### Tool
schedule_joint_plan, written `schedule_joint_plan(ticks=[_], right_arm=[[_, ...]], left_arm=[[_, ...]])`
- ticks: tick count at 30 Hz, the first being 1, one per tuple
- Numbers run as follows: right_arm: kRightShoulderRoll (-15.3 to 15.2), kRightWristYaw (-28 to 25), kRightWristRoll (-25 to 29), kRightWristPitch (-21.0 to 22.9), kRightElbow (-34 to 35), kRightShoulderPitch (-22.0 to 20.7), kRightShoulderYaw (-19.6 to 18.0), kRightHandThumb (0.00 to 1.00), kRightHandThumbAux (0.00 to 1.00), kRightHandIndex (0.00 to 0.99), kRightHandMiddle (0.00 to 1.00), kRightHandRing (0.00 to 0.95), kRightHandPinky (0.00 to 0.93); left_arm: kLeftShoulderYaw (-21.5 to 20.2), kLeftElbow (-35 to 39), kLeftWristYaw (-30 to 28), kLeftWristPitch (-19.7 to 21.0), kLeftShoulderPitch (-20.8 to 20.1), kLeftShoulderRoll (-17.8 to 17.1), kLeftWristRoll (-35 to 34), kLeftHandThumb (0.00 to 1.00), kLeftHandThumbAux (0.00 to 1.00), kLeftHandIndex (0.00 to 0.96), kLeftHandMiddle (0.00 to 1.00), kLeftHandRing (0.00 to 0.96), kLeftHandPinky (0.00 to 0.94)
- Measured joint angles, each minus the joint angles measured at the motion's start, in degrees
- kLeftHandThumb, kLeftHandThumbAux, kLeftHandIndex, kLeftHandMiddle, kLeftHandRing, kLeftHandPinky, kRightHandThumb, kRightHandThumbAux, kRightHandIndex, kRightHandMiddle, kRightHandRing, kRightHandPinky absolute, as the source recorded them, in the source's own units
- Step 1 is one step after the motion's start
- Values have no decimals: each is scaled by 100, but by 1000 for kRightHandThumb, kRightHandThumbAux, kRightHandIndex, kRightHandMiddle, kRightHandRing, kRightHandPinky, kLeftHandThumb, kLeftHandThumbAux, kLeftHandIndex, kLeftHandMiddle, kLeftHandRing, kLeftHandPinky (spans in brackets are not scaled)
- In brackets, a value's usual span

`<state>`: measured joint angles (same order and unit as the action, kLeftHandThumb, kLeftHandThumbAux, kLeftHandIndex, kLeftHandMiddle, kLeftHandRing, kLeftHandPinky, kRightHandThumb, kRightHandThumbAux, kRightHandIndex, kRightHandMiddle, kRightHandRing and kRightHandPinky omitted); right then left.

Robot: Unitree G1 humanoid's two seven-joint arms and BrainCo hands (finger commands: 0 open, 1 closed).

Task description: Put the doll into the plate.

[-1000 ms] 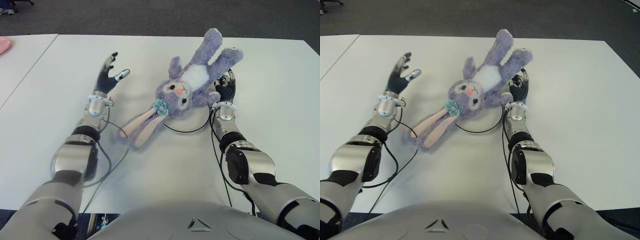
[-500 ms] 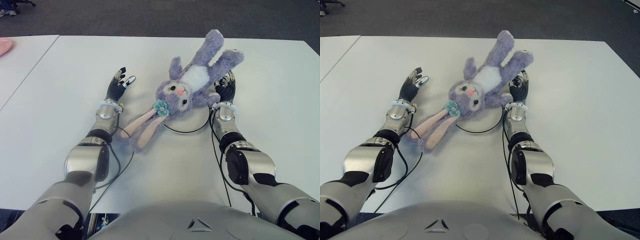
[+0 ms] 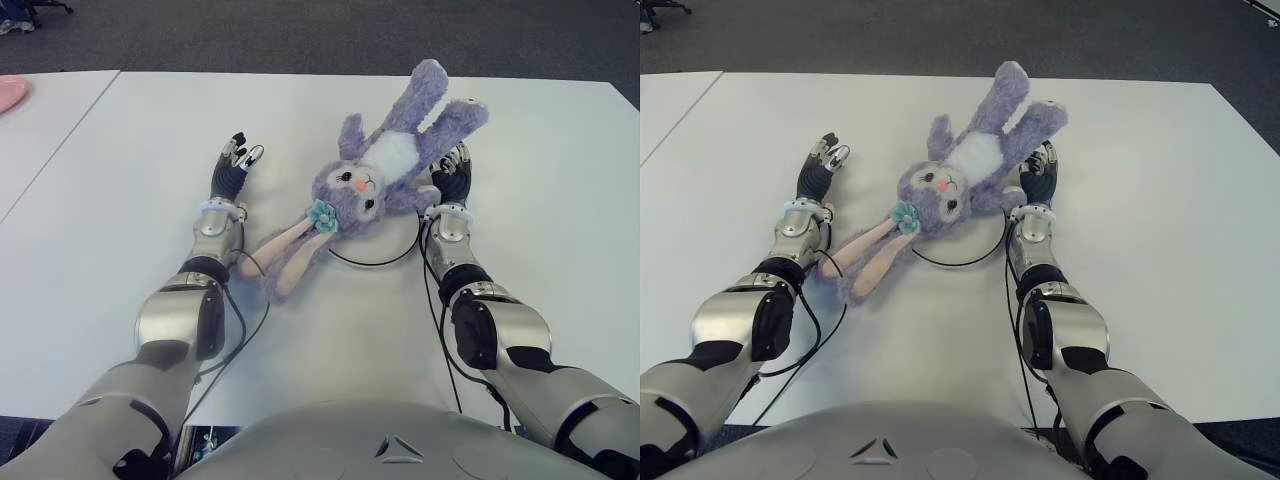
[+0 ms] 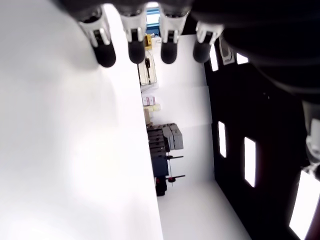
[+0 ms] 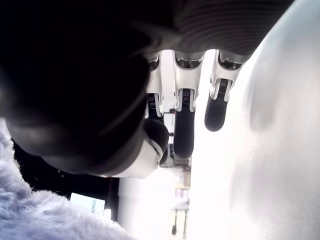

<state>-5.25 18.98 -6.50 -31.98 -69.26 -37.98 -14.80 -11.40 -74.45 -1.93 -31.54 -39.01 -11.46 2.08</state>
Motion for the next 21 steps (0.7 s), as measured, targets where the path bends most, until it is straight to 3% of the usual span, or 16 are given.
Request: schedule_joint_plan(ticks=[11,14,21], right_arm=[[0,-16,1,0,0,1,0,817,902,134,344,313,267],[-1,-23,1,0,0,1,0,826,902,138,350,311,222],[-2,-28,1,0,0,1,0,826,904,148,354,303,211]], left_arm=[[-204,13,0,-4,21,92,-34,0,481,0,0,0,0],[-318,20,0,-26,38,122,-89,0,487,0,0,0,0],[-545,54,32,-282,119,275,-205,0,475,0,0,0,0]])
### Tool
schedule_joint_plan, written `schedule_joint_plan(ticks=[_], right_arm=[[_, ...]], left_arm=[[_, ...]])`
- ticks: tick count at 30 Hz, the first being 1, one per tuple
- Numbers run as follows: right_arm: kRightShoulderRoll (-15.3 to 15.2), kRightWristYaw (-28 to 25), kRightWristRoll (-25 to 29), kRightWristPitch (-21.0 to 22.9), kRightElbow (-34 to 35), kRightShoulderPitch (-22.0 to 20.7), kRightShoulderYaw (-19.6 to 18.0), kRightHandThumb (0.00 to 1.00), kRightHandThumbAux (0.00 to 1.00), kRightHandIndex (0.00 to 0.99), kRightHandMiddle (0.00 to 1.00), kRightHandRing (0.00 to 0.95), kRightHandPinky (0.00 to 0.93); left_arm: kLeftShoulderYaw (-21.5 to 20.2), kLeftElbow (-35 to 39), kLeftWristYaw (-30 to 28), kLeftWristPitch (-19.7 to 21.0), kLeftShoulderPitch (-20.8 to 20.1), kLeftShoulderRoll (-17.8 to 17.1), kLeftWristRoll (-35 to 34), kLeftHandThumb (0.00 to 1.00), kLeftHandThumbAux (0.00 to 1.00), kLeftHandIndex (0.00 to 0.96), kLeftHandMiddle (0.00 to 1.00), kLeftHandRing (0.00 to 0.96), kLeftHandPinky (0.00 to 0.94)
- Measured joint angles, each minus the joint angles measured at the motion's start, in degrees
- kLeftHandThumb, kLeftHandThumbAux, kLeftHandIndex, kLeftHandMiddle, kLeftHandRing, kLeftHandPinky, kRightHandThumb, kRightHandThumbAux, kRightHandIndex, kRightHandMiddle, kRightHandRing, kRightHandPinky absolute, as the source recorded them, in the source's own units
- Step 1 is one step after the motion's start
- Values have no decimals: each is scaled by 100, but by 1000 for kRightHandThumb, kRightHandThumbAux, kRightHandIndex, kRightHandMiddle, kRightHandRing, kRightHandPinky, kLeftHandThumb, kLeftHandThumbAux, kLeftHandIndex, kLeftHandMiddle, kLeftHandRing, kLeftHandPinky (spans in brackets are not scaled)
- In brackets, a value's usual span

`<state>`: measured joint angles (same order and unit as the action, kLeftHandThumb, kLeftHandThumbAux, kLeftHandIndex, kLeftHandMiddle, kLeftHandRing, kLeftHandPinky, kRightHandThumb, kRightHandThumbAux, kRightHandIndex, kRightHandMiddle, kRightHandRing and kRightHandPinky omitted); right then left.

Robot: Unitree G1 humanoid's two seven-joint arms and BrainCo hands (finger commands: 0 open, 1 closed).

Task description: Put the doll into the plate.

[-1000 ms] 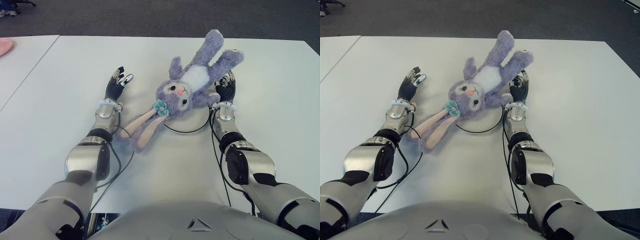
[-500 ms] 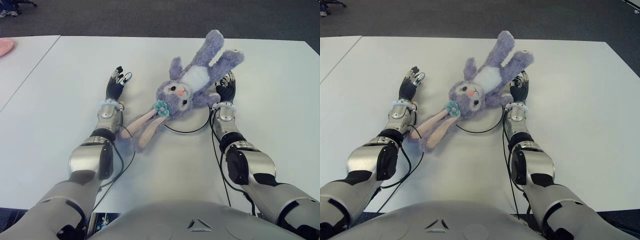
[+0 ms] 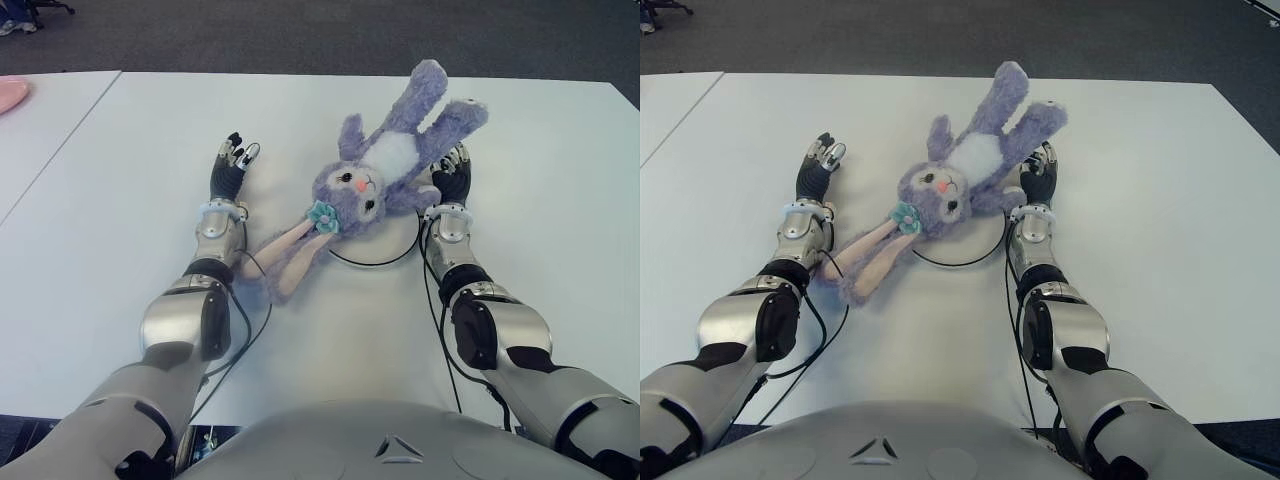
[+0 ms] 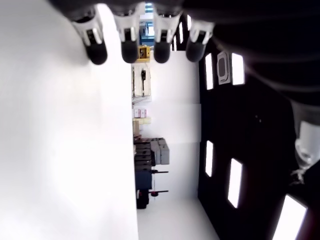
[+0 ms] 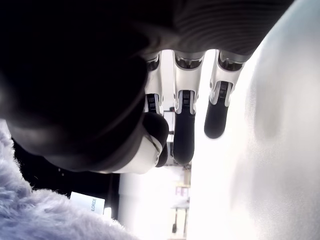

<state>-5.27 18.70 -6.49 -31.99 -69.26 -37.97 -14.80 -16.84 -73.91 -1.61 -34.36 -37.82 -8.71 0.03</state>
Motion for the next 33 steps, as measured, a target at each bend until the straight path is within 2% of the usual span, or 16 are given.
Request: schedule_joint_plan(ticks=[9,21,29,33], right_arm=[[-6,-31,2,0,0,0,-2,803,914,146,345,314,265],[-24,-60,-3,-1,0,11,6,812,909,147,340,306,254],[-29,-60,-3,-4,0,14,11,833,897,157,352,345,323],[-28,-61,-2,-9,0,14,11,841,899,163,338,342,319]], left_arm=[[-19,124,240,-447,231,101,16,0,470,0,14,0,0],[-6,190,260,-412,298,174,59,0,467,0,12,0,0],[12,195,260,-396,298,183,109,0,456,0,16,1,0],[35,198,260,-379,297,181,144,0,465,1,29,7,0]])
